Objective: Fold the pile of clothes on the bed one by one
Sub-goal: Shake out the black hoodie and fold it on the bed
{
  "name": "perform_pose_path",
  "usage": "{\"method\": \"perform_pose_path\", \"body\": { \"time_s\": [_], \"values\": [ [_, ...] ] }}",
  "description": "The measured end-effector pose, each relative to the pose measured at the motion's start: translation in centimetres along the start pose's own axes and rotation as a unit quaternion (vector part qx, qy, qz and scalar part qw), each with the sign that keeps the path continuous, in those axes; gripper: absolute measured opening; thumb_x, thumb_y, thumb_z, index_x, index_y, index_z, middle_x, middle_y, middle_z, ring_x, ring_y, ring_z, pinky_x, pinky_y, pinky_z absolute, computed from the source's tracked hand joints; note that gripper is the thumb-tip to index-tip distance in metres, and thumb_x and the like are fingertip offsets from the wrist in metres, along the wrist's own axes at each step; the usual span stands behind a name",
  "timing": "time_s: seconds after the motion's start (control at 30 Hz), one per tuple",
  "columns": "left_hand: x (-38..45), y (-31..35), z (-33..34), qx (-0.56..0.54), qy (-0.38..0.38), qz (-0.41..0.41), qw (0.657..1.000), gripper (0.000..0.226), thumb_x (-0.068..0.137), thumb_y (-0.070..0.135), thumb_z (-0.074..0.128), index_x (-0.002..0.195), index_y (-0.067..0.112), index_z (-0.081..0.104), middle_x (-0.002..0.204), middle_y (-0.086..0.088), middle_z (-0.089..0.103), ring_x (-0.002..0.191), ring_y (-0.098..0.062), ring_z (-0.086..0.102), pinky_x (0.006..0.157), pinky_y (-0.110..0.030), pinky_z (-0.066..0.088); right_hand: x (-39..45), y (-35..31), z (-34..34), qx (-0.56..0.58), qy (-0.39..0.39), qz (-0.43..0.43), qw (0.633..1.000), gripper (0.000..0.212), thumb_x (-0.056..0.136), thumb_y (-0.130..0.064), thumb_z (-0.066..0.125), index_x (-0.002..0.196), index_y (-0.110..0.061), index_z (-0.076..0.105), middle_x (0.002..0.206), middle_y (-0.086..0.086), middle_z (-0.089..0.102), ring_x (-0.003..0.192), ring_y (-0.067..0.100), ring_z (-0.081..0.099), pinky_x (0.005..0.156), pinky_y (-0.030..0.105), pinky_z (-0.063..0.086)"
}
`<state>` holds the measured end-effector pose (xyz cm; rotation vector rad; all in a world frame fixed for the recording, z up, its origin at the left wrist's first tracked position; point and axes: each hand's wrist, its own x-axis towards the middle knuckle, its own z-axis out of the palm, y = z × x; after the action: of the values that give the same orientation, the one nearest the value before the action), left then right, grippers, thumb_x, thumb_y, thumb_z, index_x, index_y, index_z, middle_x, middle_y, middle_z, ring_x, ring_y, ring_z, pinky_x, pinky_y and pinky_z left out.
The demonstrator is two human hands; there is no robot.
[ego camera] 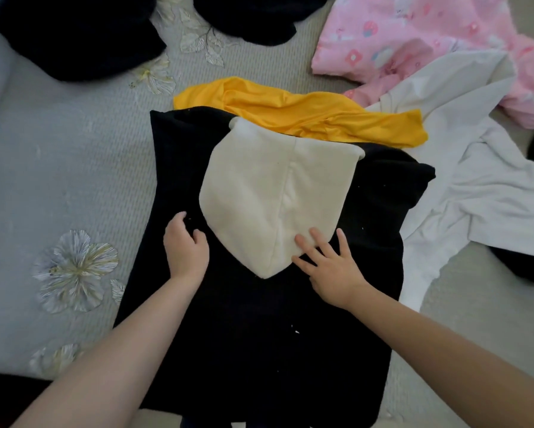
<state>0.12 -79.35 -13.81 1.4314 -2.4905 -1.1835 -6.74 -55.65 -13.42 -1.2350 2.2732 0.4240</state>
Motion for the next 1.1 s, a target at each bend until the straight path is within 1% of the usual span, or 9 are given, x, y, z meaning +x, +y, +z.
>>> {"method": "perform_pose_path", "body": {
  "time_s": [0.1,0.2,0.27,0.33,0.47,0.6,0.83,1.0,1.1],
  "values": [
    [-0.9,1.2,0.6,0.093,-0.006,0.371,0.924,0.034,0.082,0.011,0.050,0.112,-0.005,0.053,0.115,-0.031,0.056,0.114,-0.038,0.047,0.098,-0.037,0.036,0.1,1.3,-1.4,0.058,0.026,-0.012,0.998,0.049,0.095,-0.028,0.039,0.143,-0.026,0.028,0.155,-0.004,0.011,0.143,0.020,0.001,0.105,0.061,-0.014],
    [-1.4,2.0,1.7,0.195,-0.068,0.535,0.819,0.025,0.073,0.026,0.054,0.084,0.007,0.066,0.086,-0.017,0.067,0.087,-0.027,0.053,0.076,-0.032,0.038,0.1,3.5,-4.9,0.075,0.196,-0.039,0.977,0.037,0.071,-0.012,0.074,0.107,-0.013,0.068,0.114,0.006,0.066,0.112,0.021,0.059,0.099,0.066,0.025],
    [-1.7,1.9,2.7,0.288,-0.141,0.492,0.810,0.022,0.066,0.027,0.071,0.082,0.011,0.070,0.085,-0.009,0.064,0.079,-0.025,0.060,0.072,-0.029,0.046,0.8,5.4,-6.7,0.087,0.304,-0.023,0.948,0.031,0.054,0.000,0.082,0.083,-0.007,0.074,0.087,0.008,0.072,0.087,0.026,0.069,0.088,0.065,0.036],
    [-1.8,1.4,3.7,0.343,-0.217,0.405,0.819,0.036,0.081,0.030,0.061,0.114,0.016,0.058,0.118,-0.007,0.051,0.108,-0.023,0.050,0.092,-0.028,0.039,2.2,7.2,-8.4,0.104,0.308,0.021,0.946,0.030,0.064,-0.001,0.076,0.094,-0.005,0.071,0.100,0.011,0.070,0.101,0.029,0.064,0.099,0.063,0.027],
    [-1.4,0.5,5.0,0.353,-0.275,0.351,0.822,0.042,0.095,0.028,0.036,0.136,0.019,0.034,0.141,-0.002,0.026,0.129,-0.018,0.023,0.110,-0.028,0.014,6.3,10.3,-11.0,0.104,0.168,0.135,0.971,0.058,0.086,-0.031,0.057,0.138,-0.018,0.037,0.146,0.002,0.035,0.139,0.020,0.021,0.110,0.055,-0.004],
    [-1.5,0.9,4.1,0.382,-0.333,0.328,0.797,0.050,0.094,0.021,0.037,0.143,0.020,0.025,0.148,-0.004,0.019,0.136,-0.020,0.017,0.112,-0.030,0.011,9.7,10.7,-12.1,0.086,0.053,0.189,0.977,0.055,0.084,-0.036,0.056,0.132,-0.016,0.038,0.134,0.010,0.047,0.134,0.026,0.030,0.106,0.064,-0.007],
    [-1.6,4.0,-1.7,0.210,-0.118,0.433,0.869,0.033,0.069,-0.010,0.058,0.101,-0.009,0.064,0.096,-0.025,0.065,0.086,-0.039,0.065,0.072,-0.046,0.055,7.4,7.4,-11.9,0.064,0.149,0.162,0.973,0.020,0.088,-0.013,0.047,0.103,-0.012,0.059,0.104,0.007,0.063,0.107,0.027,0.054,0.111,0.045,0.008],
    [-0.9,7.5,-4.5,0.299,0.021,0.488,0.820,0.059,0.053,-0.009,0.068,0.112,-0.008,0.060,0.114,-0.032,0.058,0.107,-0.052,0.053,0.086,-0.062,0.040,0.9,2.4,-11.5,0.064,0.304,0.098,0.946,0.010,0.070,0.000,0.063,0.078,-0.007,0.065,0.075,0.009,0.066,0.077,0.028,0.063,0.101,0.041,0.032],
    [-2.0,8.7,-6.1,0.398,-0.010,0.501,0.768,0.071,0.059,0.003,0.069,0.128,0.002,0.051,0.134,-0.023,0.047,0.128,-0.041,0.039,0.100,-0.067,0.016,-3.0,-0.4,-11.2,0.042,0.370,0.076,0.925,0.021,0.045,0.004,0.075,0.052,-0.009,0.060,0.049,0.004,0.056,0.047,0.022,0.059,0.077,0.039,0.050]
  ]
}}
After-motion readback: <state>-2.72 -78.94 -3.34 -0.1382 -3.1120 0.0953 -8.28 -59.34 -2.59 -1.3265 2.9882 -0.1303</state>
